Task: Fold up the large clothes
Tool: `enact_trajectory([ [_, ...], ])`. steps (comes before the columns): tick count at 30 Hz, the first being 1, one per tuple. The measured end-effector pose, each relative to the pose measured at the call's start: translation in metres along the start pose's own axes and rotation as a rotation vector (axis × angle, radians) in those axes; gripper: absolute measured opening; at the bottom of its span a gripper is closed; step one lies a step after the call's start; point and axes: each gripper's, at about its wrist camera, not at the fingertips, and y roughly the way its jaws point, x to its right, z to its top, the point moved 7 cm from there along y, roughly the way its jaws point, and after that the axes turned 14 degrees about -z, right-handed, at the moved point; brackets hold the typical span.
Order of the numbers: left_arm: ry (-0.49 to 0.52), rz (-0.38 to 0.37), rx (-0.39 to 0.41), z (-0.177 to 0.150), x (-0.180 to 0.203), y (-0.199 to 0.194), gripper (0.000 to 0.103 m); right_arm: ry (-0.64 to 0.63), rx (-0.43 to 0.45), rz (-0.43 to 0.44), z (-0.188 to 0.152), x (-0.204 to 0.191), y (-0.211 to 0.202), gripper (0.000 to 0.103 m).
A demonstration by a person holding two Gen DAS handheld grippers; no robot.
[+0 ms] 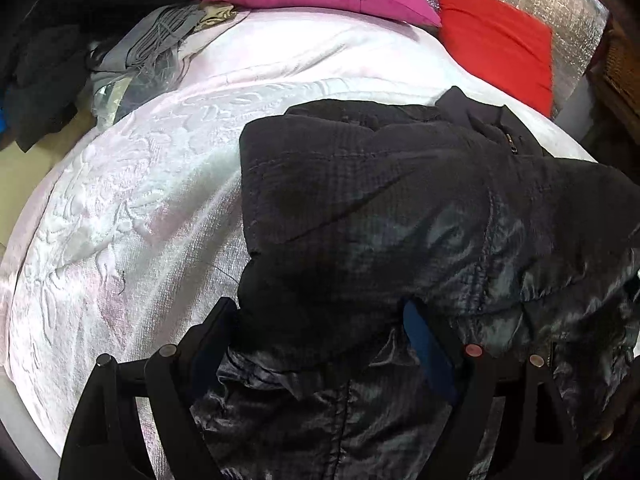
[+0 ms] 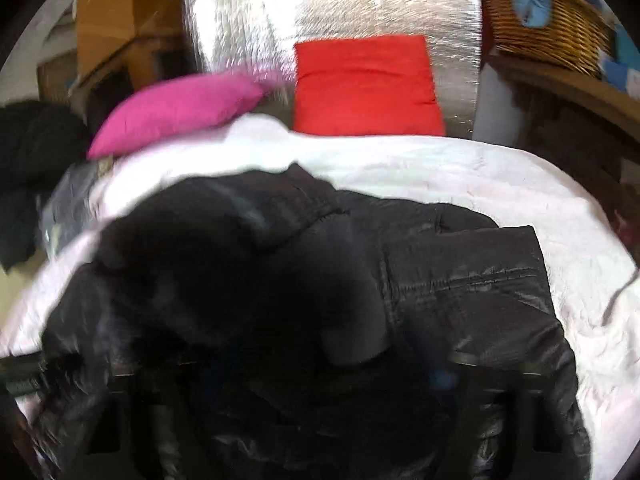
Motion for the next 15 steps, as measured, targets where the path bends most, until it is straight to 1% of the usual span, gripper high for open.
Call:
enact_trajectory([
  [1,0.0,0.001,0.0,0.0,0.001,-0.002,0.085,0.003,-0.001,-0.011,0.003,0.004,-0.001,0.017],
  [2,-0.003,0.002,0.0,0.0,0.001,-0.002,0.085,0.018,0.007,-0.033,0.006,0.01,-0.002,0.017],
  [5,-0.016,0.004,0.0,0.0,0.001,-0.002,0.085,0.088,0.045,-0.061,0.016,0.033,-0.009,0.016],
  [6,-0.015,0.004,0.001,0.001,0.002,-0.003,0.086,0.131,0.056,-0.066,0.021,0.047,-0.013,0.016],
  [9,-0.005,-0.01,0.004,0.0,0.007,-0.004,0.087,0.185,0.048,-0.035,0.029,0.069,-0.018,0.016],
  [11,0.006,-0.002,0.003,-0.001,0.008,-0.005,0.087,0.184,0.039,-0.023,0.029,0.074,-0.019,0.016],
  [12,0.012,0.005,0.003,-0.001,0.008,-0.005,0.087,0.181,0.016,-0.009,0.027,0.074,-0.018,0.016],
  [14,0.011,0.013,-0.002,-0.002,0.006,-0.005,0.087,0.191,-0.066,0.038,0.019,0.073,-0.015,0.019],
  [15,0.005,0.008,-0.006,-0.002,0.005,-0.004,0.087,0.204,-0.138,0.079,0.014,0.075,-0.012,0.019],
])
